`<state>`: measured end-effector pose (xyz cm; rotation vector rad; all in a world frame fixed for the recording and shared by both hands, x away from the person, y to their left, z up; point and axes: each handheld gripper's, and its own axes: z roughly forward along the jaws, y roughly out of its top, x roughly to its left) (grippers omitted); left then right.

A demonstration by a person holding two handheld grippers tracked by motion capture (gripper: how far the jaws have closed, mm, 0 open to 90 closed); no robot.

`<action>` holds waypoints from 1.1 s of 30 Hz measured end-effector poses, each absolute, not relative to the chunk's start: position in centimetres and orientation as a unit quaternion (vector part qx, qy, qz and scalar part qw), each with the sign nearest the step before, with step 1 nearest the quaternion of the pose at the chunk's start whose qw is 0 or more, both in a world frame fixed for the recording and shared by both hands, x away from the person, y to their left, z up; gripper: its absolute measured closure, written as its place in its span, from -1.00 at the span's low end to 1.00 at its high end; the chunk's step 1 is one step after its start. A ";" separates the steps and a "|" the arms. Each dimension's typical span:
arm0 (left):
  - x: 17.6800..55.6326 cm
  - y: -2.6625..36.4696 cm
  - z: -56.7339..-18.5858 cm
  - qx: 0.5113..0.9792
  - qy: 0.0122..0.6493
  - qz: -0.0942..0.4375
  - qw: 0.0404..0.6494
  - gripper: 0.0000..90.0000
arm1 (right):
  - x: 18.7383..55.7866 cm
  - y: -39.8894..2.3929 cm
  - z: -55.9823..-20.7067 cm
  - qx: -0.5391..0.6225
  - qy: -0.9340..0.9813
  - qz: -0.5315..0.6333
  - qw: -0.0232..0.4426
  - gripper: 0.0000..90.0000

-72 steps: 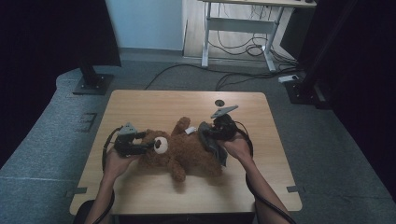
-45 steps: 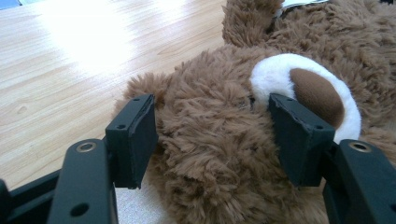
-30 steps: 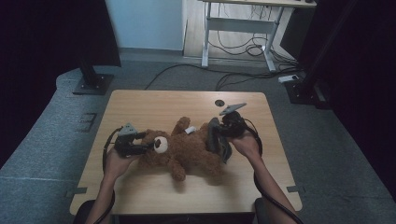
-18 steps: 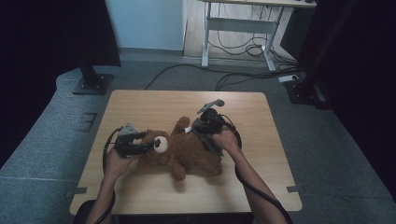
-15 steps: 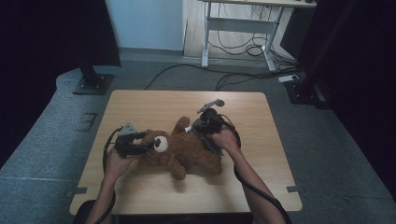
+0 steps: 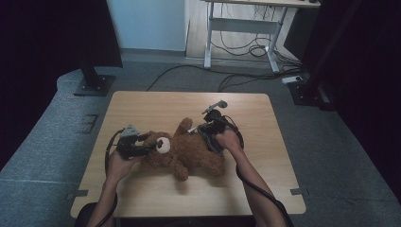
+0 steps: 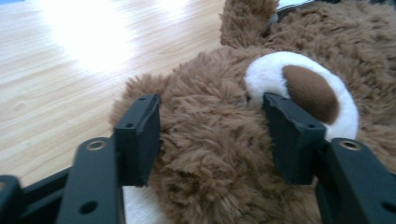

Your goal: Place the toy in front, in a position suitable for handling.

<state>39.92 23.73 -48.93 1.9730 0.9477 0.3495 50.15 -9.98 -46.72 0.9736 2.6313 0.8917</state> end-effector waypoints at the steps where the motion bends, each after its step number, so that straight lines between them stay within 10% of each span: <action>1: 39.9 23.7 -49.0 0.796 0.383 0.138 0.448 -0.05 | 50.1 -10.0 -46.8 0.327 0.891 0.300 0.098 0.80; 33: 34.9 21.4 -48.4 0.830 0.322 0.085 0.447 -0.02 | 42.3 -13.8 -47.7 0.303 0.901 0.305 0.060 0.82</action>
